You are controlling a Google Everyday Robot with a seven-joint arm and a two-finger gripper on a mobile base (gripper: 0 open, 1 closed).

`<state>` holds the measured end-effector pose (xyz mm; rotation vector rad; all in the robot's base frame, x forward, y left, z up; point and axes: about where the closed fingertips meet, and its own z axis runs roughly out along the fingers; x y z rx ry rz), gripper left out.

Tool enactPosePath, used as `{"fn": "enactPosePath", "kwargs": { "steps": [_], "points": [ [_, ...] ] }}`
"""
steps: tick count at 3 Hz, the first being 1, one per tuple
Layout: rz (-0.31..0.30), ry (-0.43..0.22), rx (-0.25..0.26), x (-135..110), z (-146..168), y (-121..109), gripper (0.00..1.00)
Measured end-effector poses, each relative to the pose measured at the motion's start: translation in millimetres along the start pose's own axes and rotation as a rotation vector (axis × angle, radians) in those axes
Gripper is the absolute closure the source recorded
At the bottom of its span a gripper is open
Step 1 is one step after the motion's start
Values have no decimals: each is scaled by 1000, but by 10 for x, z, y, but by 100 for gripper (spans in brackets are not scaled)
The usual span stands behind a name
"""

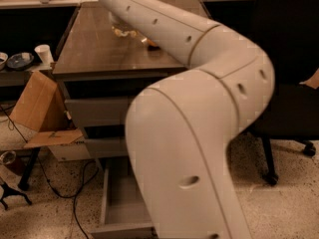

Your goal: Place blue plastic bottle into bottom drawer

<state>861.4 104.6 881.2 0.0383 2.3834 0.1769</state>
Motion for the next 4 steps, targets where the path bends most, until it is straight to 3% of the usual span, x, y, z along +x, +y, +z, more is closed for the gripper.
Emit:
{"fn": "enactPosePath", "kwargs": {
  "steps": [1,2,3,4],
  "points": [
    [-23,-44,-174,126,-427,-320,100],
    [-20,-73,-349,268,-726,-484,100],
    [24,-81,-507,444,-894,-592,100],
    [51,-41,-639,725,-1056,-825,100]
  ]
}}
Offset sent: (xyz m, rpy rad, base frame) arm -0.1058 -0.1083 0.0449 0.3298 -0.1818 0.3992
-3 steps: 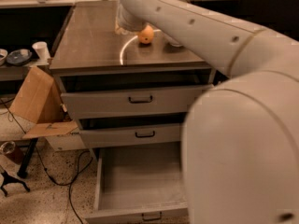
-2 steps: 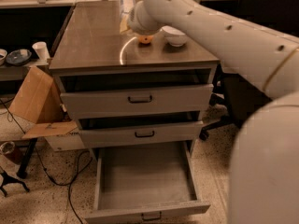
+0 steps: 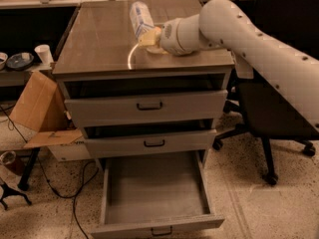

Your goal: Place blue plastic bottle into bottom drawer

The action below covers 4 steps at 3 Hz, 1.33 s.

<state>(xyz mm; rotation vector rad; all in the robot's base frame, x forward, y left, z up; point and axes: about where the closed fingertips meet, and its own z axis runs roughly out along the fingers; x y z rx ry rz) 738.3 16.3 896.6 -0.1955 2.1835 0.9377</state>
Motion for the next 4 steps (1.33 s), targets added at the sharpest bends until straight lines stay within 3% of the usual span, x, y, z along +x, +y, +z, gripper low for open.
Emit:
{"fn": "enactPosePath", "kwargs": {
  "steps": [1,2,3,4],
  "points": [
    [-48,-32,4,-36,-269,-117,100],
    [-48,-32,3,-35,-269,-117,100],
    [-64,-20,-60,15,-319,-99,100],
    [-88,-3,-174,285,-571,-68,100]
  ]
}}
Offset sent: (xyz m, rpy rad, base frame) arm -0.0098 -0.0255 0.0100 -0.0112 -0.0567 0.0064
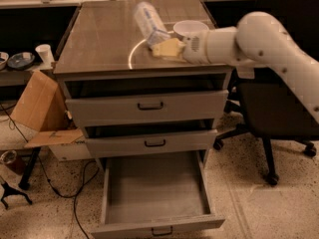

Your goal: Place blue plastic bottle into bottom drawer

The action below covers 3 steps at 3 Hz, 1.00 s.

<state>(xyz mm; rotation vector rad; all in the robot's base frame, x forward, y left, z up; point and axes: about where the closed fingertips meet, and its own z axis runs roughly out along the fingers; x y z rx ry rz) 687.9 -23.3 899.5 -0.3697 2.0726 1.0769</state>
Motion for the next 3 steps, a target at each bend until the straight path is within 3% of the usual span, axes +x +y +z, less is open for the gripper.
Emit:
{"fn": "enactPosePath", "kwargs": {
  "steps": [1,2,3],
  "points": [
    [-31,-14,-84,376,-469,38,100],
    [-24,-23,-85,962,-1130,-133,100],
    [0,52,-37,1421,-1306,-395,100]
  ]
}}
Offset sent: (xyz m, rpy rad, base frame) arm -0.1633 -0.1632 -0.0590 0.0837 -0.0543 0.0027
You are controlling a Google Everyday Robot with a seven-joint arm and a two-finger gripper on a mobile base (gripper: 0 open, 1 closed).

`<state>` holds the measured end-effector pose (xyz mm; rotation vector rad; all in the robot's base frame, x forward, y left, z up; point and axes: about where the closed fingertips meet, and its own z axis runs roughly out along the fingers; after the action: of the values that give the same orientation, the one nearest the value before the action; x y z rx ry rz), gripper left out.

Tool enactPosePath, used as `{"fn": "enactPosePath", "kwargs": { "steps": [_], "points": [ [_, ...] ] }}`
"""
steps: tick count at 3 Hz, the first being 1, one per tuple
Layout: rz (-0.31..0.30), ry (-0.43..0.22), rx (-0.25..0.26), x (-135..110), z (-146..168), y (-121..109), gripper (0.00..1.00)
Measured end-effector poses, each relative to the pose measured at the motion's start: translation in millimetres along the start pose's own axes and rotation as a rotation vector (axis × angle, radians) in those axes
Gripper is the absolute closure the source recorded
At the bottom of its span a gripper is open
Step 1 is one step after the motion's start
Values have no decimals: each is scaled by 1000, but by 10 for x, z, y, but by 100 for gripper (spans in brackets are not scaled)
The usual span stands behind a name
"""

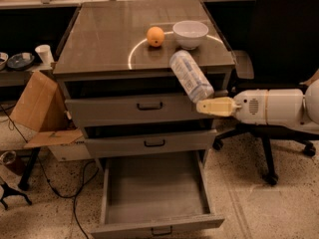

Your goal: Place blue plastic bottle into bottom drawer

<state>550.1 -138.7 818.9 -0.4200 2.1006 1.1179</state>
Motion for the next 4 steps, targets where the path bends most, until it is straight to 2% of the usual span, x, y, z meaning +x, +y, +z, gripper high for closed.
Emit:
{"fn": "enactPosePath", "kwargs": {
  "steps": [1,2,3,4],
  "points": [
    [57,155,121,561,116,-421,100],
    [133,353,250,1194,315,-928,100],
    [161,569,343,1969,446,-1396,100],
    [172,729,392,2508,637,-1674,100]
  ]
}}
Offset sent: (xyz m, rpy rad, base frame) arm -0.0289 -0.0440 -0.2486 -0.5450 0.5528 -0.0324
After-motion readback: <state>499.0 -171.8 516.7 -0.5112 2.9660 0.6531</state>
